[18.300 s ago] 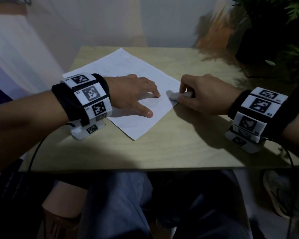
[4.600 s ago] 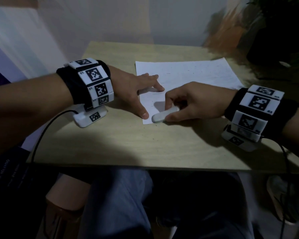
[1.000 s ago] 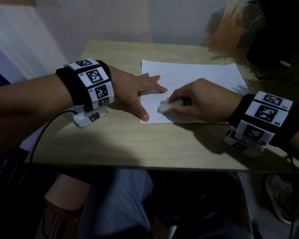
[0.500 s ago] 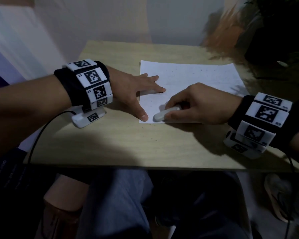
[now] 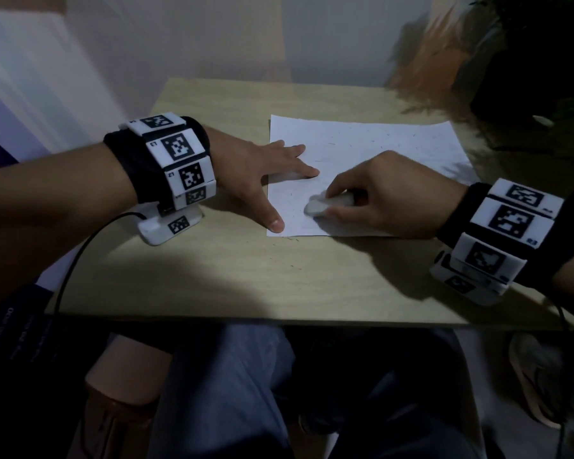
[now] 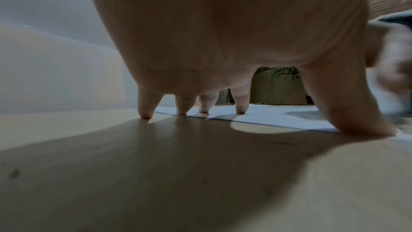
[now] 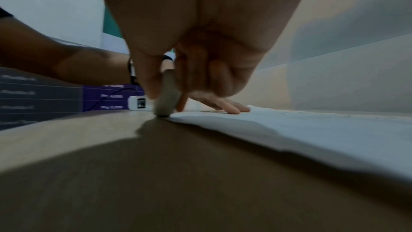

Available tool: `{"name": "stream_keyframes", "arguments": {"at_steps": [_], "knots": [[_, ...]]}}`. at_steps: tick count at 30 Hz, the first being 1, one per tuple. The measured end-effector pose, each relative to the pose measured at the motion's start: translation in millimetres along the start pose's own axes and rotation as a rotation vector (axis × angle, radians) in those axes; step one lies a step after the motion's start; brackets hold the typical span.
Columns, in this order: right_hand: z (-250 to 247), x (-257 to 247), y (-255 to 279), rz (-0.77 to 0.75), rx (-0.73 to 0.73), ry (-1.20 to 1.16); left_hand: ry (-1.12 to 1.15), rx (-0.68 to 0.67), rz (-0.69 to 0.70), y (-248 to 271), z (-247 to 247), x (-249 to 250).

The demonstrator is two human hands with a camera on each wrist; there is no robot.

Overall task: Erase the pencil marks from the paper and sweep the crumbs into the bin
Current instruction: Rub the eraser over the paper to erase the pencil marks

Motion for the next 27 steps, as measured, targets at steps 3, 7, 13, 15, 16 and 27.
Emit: {"name": "stream_keyframes", "arguments": {"at_steps": [3, 7, 13, 15, 16, 27], "knots": [[1, -8, 3, -0.038, -0.18, -0.129, -0.005, 0.008, -0.014, 2, -1, 3], [-2, 3, -1, 0.052, 0.014, -0.014, -0.001, 0.002, -0.007, 2, -1, 3], [0, -7, 4, -0.022, -0.189, -0.15, 0.002, -0.001, -0.012, 4, -2, 5], [-1, -3, 3, 0.036, -0.144, -0.14, -0.004, -0.008, -0.01, 2, -1, 4], [-2, 1, 2, 0.074, -0.085, -0.094, -0.005, -0.005, -0.008, 1, -1, 3], [-4, 1, 4, 0.108, -0.053, -0.087, -0.008, 0.012, -0.023, 5, -1, 7]]}}
Point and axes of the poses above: each hand's wrist, its own y-axis away from the middle knuckle, its own z-axis out of the palm, x = y × z, the point moved 2 cm from there along -y, towards the middle knuckle, and after that the axes turned 1 degree about -z, right-handed, at the moved point
